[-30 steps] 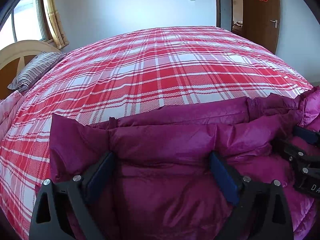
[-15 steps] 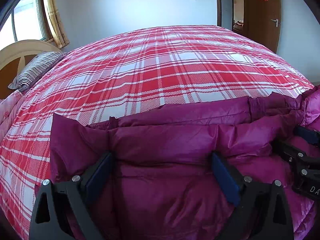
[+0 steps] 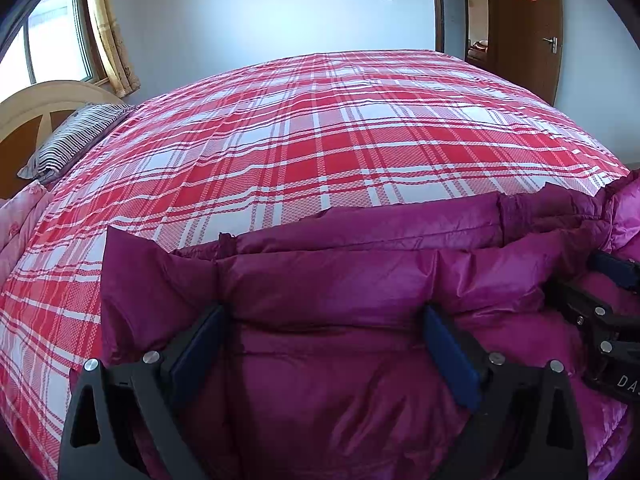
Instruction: Fold large clothes
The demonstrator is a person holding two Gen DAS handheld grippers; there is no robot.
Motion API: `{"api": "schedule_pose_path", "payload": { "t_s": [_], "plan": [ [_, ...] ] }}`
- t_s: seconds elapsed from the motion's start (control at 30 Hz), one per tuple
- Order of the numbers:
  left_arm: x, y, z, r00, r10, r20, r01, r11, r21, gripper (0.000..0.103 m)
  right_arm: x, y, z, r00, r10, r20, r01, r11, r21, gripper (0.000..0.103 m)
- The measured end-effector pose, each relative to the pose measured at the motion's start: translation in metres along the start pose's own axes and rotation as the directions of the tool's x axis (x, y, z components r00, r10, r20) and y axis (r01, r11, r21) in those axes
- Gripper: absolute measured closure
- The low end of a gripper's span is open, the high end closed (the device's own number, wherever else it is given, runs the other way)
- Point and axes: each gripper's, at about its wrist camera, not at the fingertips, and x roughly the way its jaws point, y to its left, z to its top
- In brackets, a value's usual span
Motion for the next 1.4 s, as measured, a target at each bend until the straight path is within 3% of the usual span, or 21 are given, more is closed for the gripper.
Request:
{"api": "schedule_pose_path", "payload": {
  "t_s": [0.93,1.07,1.13,1.23,1.4],
  "plan": [
    [0.000,0.000,0.000,1.000,0.010,-0.003,-0.010,1.000,0.001,0.003,-0.007,0.000,-0.002,1.000,-0.017,0.011,0.017,1.000,0.007,0.022],
    [0.000,0.000,0.000,1.000,0.010,-0.003,-0.010,1.000,0.002,0.003,-0.005,0.005,0.001,0.999,-0.052,-0.013,0.052,0.998,-0.022,0.023],
    [0.000,0.000,-0.001,1.000,0.010,0.000,-0.010,1.000,0.000,0.003,-0.020,0.002,-0.004,0.998,-0.070,0.010,0.069,0.997,0.016,0.023],
    [0.000,0.001,-0.001,1.000,0.009,0.002,-0.009,1.000,-0.003,0.003,-0.043,0.002,-0.015,0.998,0.005,0.056,-0.008,0.998,0.062,0.021],
    [0.000,0.000,0.000,1.000,0.011,0.001,-0.011,1.000,-0.005,0.003,-0.040,0.018,-0.035,0.998,-0.008,0.058,0.011,0.999,-0.047,0.015]
  ]
}}
